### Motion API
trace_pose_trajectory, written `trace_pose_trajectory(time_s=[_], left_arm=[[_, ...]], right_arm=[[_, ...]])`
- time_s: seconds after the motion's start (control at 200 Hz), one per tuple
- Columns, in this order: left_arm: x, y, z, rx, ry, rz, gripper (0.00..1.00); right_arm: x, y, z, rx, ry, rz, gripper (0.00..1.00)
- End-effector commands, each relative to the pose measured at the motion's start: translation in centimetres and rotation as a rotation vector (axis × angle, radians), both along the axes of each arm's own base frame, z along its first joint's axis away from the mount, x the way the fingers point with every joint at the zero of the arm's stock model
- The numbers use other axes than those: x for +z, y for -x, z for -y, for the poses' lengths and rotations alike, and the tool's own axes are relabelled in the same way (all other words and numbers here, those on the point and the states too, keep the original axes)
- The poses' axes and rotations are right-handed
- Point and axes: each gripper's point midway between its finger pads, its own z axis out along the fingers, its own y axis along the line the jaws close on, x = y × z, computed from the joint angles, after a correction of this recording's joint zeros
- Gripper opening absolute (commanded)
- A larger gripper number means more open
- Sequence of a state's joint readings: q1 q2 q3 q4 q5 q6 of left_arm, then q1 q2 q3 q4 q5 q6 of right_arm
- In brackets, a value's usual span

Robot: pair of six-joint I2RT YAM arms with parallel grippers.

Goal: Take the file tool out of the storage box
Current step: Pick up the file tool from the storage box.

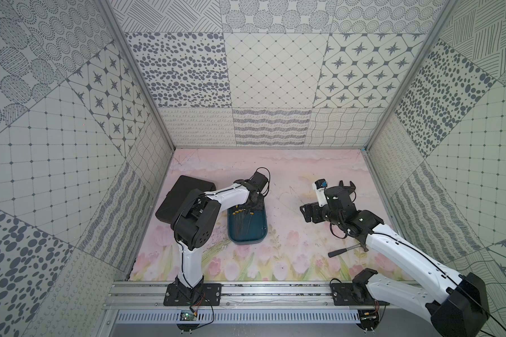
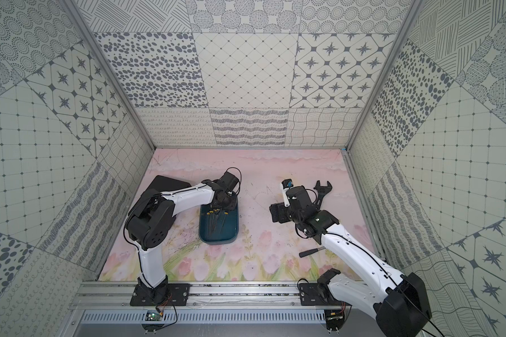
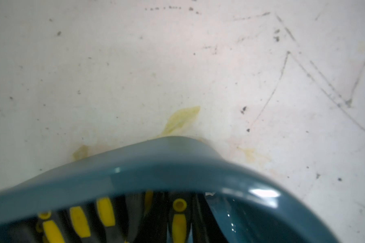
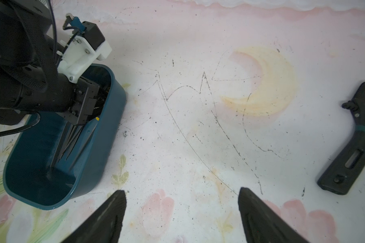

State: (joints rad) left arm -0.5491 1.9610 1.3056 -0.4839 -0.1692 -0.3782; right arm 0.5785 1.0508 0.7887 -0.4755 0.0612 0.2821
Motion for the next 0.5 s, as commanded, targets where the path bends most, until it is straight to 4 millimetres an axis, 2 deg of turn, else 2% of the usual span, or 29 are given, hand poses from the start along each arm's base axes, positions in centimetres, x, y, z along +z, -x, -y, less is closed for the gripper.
trace_pose_trajectory(time_s=[0.0,0.12,0.25,0.495], left_arm=[[-0.3,0.9,-0.3,-0.025,-0.034,-0.035,0.14],[1.1,1.1,-0.2,-0.021,-0.003,-0.018,0.11],[3.8,1.8,0.3,-0.008,0.085,0.02,0.09],[9.5,3.5,1.9,0.052,0.332,0.08,0.08]], right_arm=[[0.6,0.1,-0.1,-0.004,-0.023,0.022,0.88],[1.0,0.5,-0.7,0.026,-0.053,0.022,0.88],[2.2,1.7,-2.0,0.094,-0.12,0.024,0.88],[4.6,5.4,-6.4,0.264,-0.401,-0.03,0.84]])
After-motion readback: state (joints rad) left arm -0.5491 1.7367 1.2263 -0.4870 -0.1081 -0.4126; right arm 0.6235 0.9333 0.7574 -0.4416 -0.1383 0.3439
